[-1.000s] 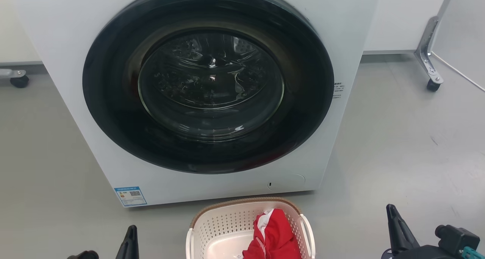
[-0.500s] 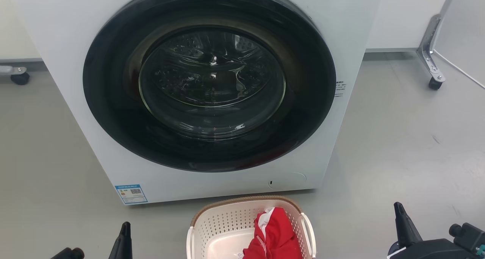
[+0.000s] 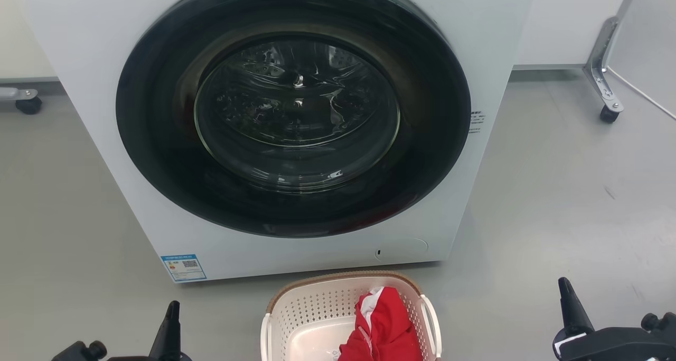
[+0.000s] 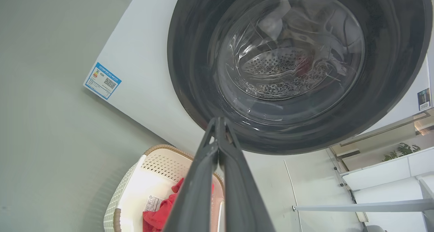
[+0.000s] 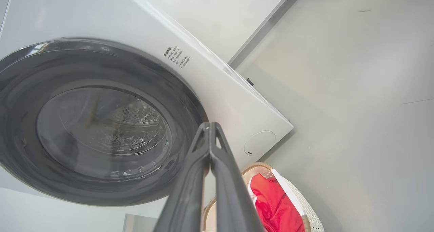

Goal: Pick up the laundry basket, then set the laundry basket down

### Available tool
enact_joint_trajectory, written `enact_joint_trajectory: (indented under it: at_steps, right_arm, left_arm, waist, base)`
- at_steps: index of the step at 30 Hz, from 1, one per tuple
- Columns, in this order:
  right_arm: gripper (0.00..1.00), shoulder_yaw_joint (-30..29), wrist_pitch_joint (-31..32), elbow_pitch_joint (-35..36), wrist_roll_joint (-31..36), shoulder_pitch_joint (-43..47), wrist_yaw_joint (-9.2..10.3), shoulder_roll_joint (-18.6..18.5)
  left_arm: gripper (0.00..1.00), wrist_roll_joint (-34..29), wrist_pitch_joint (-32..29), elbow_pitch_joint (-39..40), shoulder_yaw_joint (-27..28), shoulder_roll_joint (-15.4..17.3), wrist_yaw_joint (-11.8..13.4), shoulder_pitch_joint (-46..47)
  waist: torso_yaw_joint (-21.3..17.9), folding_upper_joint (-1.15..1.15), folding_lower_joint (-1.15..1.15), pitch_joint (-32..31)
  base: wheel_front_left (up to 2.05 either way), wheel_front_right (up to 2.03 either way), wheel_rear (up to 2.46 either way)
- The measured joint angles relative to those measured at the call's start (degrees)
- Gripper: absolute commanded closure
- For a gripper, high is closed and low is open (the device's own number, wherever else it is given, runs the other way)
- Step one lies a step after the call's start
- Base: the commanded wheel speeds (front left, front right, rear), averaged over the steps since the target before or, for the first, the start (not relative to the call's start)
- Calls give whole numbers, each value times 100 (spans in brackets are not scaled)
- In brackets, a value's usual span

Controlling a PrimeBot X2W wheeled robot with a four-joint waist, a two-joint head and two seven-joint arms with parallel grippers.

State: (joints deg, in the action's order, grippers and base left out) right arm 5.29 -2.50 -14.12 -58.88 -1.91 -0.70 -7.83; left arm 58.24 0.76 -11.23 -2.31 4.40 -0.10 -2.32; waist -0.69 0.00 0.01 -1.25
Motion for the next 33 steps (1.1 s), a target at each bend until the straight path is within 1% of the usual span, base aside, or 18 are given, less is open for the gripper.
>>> enact_joint_trajectory:
  at_steps: [15, 29, 33]
  right_arm:
    - [100, -422, 299, -94, -1065, -121, -205, 169]
    - [100, -813, 556, -186, -2059, -169, -387, 339]
    - [100, -925, 654, -208, -2331, -233, -441, 371]
  left_arm:
    - [100, 1077, -230, -177, 236, -62, -244, 220]
    - [100, 2089, -457, -352, 470, -108, -404, 386]
    - [100, 2391, -526, -387, 544, -119, -503, 477]
  waist:
    - [22, 0, -1, 44]
    - [44, 0, -1, 86]
    - [49, 0, -1, 98]
  base:
    - [0, 0, 0]
    - [0, 0, 0]
    - [0, 0, 0]
